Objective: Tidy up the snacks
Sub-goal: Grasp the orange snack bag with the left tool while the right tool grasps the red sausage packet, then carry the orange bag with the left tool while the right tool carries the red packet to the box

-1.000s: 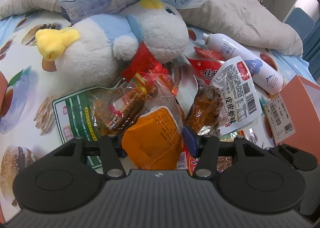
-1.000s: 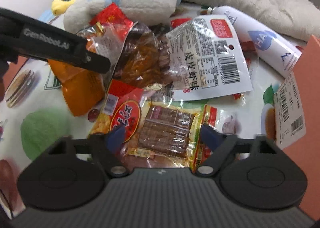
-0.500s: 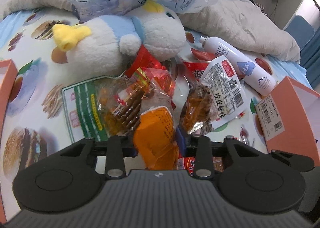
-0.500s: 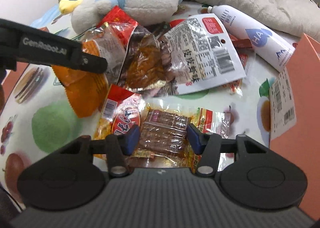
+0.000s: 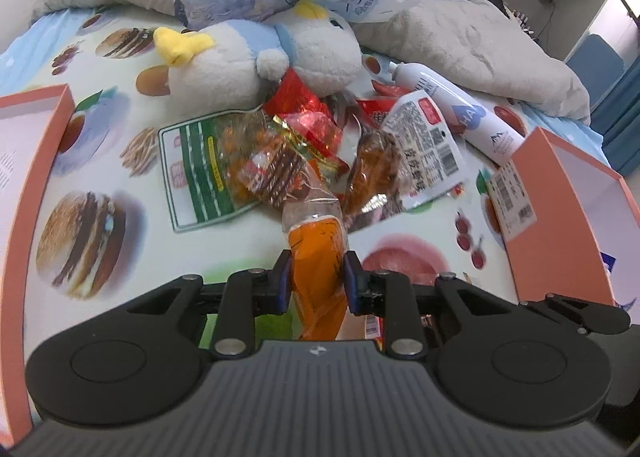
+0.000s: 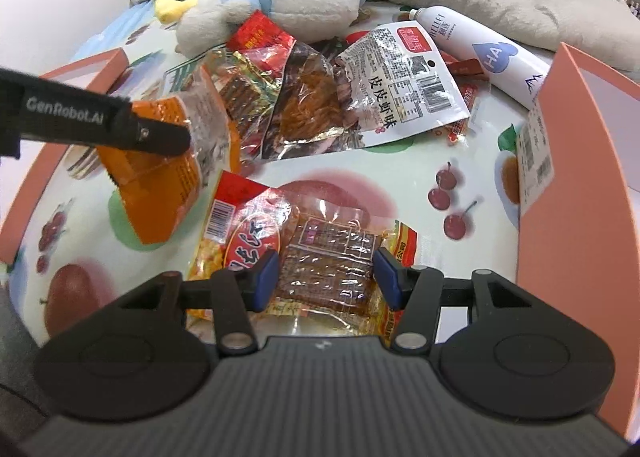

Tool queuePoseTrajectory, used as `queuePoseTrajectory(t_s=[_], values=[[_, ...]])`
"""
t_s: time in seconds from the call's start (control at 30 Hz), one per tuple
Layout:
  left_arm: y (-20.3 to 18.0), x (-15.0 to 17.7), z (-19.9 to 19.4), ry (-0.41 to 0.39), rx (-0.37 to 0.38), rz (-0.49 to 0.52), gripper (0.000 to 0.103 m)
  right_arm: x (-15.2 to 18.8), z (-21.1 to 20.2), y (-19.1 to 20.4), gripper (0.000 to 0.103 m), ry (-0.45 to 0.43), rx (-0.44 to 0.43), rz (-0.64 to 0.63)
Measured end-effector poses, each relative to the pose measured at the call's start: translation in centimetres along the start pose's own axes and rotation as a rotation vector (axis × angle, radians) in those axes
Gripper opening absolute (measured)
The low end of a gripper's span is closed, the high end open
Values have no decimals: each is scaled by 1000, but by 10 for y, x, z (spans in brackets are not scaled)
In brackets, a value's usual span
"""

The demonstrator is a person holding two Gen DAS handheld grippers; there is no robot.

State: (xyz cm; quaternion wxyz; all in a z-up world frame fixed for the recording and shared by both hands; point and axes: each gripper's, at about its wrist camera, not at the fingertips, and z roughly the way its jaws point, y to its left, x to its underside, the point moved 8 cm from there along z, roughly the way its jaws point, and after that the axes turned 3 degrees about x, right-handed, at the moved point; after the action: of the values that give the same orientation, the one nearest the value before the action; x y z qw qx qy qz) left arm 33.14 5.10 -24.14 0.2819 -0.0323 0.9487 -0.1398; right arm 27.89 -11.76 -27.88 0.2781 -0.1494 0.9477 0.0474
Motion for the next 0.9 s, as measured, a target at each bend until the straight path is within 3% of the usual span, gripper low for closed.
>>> queuePoseTrajectory(t_s=[0.6, 0.9], values=[[-31, 61, -68, -29, 13, -6, 29, 26, -66, -3, 55, -59, -4, 76], [-45, 62, -102, -85, 10, 6, 29, 24, -97, -2, 55, -109, 5, 94]])
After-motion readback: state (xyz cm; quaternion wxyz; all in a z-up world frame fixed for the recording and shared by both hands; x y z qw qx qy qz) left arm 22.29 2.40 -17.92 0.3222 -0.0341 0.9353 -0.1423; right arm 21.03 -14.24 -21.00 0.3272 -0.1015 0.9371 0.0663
